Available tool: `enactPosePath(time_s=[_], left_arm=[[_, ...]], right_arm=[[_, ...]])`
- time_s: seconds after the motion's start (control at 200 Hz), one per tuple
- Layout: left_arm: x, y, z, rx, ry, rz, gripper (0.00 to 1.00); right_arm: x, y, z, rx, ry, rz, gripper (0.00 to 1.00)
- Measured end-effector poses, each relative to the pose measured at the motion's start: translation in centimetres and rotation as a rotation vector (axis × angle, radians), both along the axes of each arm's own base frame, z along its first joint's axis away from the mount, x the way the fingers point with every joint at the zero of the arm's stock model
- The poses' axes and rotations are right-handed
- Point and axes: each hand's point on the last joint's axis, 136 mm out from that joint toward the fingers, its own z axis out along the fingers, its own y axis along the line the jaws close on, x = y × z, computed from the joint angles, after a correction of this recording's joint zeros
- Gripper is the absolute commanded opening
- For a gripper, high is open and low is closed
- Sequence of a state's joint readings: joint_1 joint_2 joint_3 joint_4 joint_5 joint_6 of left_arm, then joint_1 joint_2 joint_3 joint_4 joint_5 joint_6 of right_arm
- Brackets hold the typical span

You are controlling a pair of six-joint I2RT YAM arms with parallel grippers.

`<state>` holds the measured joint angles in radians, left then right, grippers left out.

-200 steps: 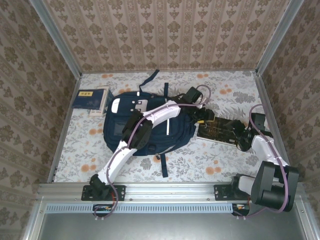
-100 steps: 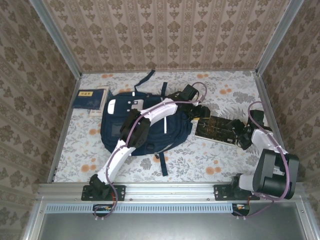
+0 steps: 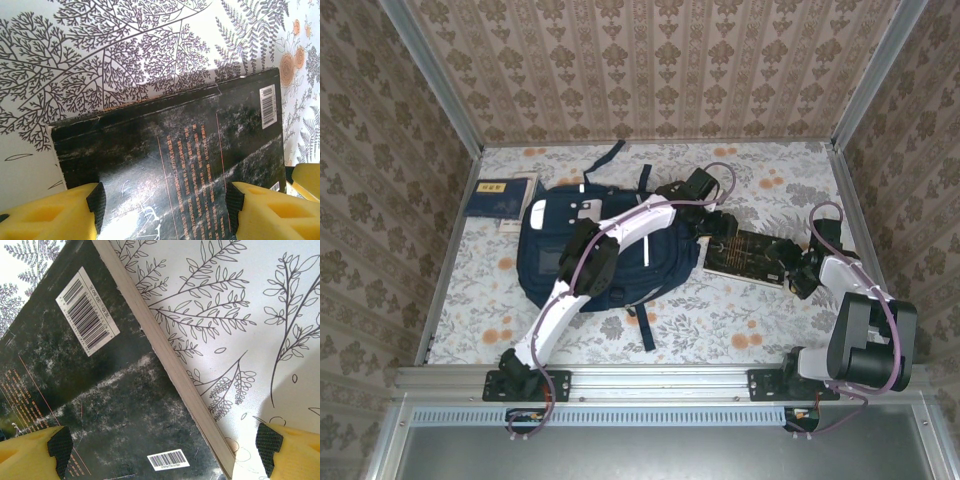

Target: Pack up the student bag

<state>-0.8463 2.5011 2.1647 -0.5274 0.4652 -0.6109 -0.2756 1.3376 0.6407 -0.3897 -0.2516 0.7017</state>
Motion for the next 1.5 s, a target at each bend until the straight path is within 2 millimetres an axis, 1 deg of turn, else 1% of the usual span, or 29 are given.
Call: enactPosePath(time_s=[0.215,0.365,0.46,0.56,0.69,0.82,0.91,1.035,1.125,1.315,1.365,1.45,1.5], left_arm=[[-0.2,0.3,0.5,-0.030,-0.006,-0.025,0.66],[0.1,0.8,1.1,-0.038,-0.015,-0.023,0.63],[0.5,1.3,1.1,-0.035,-0.017,-0.011,0.62],[1.0,1.9,0.7,-0.011,-0.020,0.010,0.63],[1.2,2.6,0.7,0.049,-0.024,0.028,0.66],[1.2,2.2,1.2,0.074,-0.043,0.030,0.66],[0.8,2.0,0.8,0.090,-0.032,0.021,0.66],[0.2,1.6,-0.8,0.111,-0.014,0.006,0.66],[0.1,1.6,-1.8,0.129,-0.007,0.004,0.66],[0.3,1.7,-1.7,0.137,-0.013,0.010,0.65],[0.3,1.8,-1.8,0.139,-0.015,0.009,0.65],[0.3,1.8,-1.8,0.139,-0.016,0.008,0.65],[0.3,1.8,-1.8,0.139,-0.015,0.008,0.65]], right_arm=[[0.0,0.0,0.0,0.000,0.002,0.000,0.97],[0.0,0.0,-0.1,0.000,0.003,0.001,0.97],[0.0,0.0,-0.1,-0.001,0.003,0.004,0.97],[0.0,0.1,-0.1,-0.002,0.004,0.012,0.96],[0.0,0.4,-0.4,0.003,0.013,0.028,0.95],[0.3,0.9,-0.2,0.009,0.006,0.049,0.92],[0.7,1.3,0.1,0.009,-0.007,0.064,0.90],[1.3,2.1,0.6,0.007,-0.024,0.095,0.86],[1.5,2.4,0.9,0.004,-0.026,0.109,0.82],[1.7,2.7,1.5,0.003,-0.036,0.116,0.72],[1.8,2.7,1.8,0.002,-0.046,0.116,0.68],[2.0,2.9,2.7,0.011,-0.073,0.109,0.59],[2.1,3.0,3.2,0.012,-0.090,0.111,0.50]])
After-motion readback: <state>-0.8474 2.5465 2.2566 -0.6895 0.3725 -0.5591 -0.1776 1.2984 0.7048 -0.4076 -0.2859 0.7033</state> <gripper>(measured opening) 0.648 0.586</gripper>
